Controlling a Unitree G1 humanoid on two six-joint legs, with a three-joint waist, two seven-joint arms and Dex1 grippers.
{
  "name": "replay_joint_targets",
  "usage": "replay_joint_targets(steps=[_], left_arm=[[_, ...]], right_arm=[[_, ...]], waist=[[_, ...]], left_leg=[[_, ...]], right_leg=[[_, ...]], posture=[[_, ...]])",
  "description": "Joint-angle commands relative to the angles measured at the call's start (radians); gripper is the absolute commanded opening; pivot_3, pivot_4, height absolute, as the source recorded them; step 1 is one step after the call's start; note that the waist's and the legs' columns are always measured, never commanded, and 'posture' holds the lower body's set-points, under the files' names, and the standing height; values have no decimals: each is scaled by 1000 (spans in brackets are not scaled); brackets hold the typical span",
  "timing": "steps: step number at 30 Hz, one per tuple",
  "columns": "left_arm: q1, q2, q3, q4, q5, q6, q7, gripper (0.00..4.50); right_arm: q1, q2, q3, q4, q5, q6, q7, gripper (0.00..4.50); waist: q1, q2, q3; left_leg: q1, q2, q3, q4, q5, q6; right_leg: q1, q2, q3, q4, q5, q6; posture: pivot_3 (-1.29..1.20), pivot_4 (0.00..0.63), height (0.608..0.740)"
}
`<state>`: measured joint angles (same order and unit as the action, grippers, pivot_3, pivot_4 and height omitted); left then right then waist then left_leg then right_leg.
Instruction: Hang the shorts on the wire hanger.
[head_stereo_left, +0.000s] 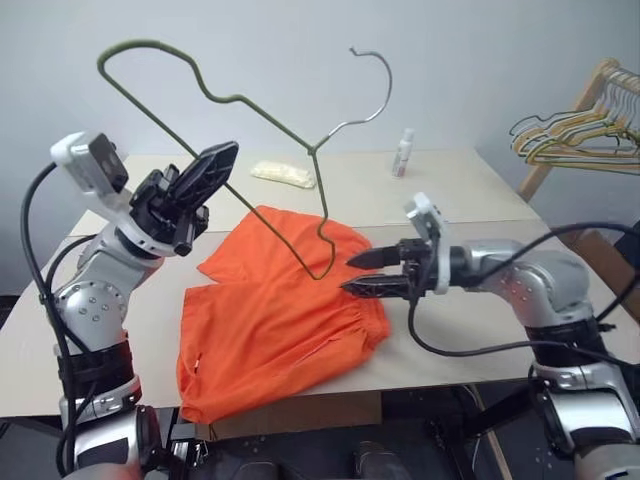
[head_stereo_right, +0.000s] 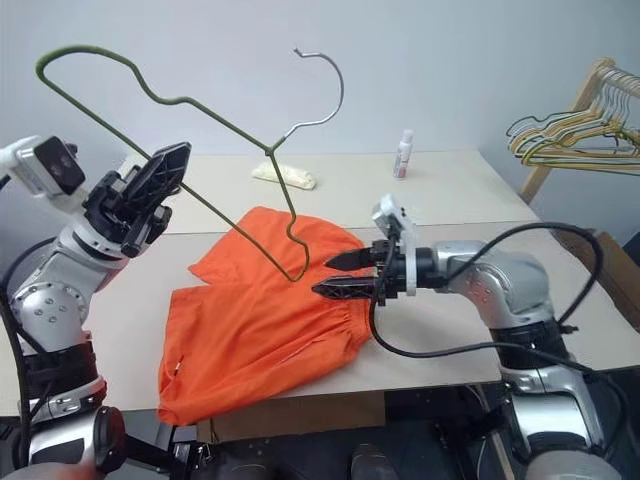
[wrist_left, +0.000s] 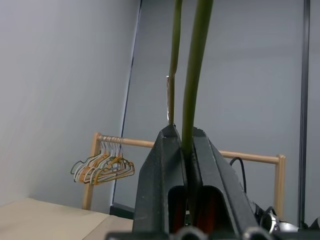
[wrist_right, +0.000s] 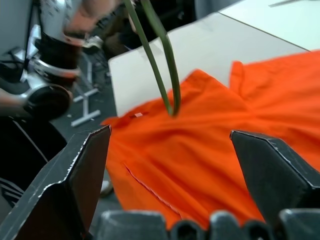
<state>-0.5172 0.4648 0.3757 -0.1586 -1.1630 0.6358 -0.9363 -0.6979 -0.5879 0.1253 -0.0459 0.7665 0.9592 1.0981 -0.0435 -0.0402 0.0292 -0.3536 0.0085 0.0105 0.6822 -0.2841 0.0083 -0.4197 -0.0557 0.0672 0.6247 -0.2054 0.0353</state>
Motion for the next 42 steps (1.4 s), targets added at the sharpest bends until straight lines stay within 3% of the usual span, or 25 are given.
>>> replay_joint_targets(steps=[1,19,23,32,33,36,37,42], left_arm=[[-17,-5,-12,-12,3,-19,-14,0],[-13,-28,-12,-2,-1,-45,-45,0],[-3,-34,-14,-9,3,-50,-45,0],[-7,-56,-18,-3,24,-67,-35,0],[-7,-58,-20,1,37,-77,-34,0],[-2,-61,-29,13,65,-95,-24,0],[-1,-62,-31,16,71,-95,-17,554],[24,-28,-99,30,174,-80,0,2011]], right_arm=[[-57,21,6,42,0,-6,50,4463],[-141,113,65,163,-71,-57,195,4463],[-133,117,67,158,-75,-50,212,3599],[-128,139,77,165,-116,-68,200,214],[-126,142,75,166,-118,-71,199,9],[-121,146,69,164,-120,-78,199,9],[-119,146,67,162,-120,-80,198,0],[-104,153,5,149,-85,-68,156,0]], waist=[[0,0,0],[1,0,0],[1,0,0],[1,0,0],[1,0,0],[1,0,0],[1,0,0],[1,0,0]], left_leg=[[0,0,0,0,0,0],[0,0,0,0,0,0],[0,0,0,0,0,0],[0,0,0,0,0,0],[0,0,0,0,0,0],[0,0,0,0,0,0],[0,0,0,0,0,0],[0,0,0,0,0,0]], right_leg=[[0,0,0,0,0,0],[-1,0,0,1,0,0],[-1,0,0,1,0,0],[-1,0,0,1,0,0],[-1,0,0,1,0,0],[-1,0,0,1,0,0],[-1,0,0,1,0,0],[-1,0,0,1,0,0]], posture=[[22,0,740],[23,0,740],[28,0,740],[28,0,740],[27,0,740],[25,0,740],[25,0,740],[9,0,740]])
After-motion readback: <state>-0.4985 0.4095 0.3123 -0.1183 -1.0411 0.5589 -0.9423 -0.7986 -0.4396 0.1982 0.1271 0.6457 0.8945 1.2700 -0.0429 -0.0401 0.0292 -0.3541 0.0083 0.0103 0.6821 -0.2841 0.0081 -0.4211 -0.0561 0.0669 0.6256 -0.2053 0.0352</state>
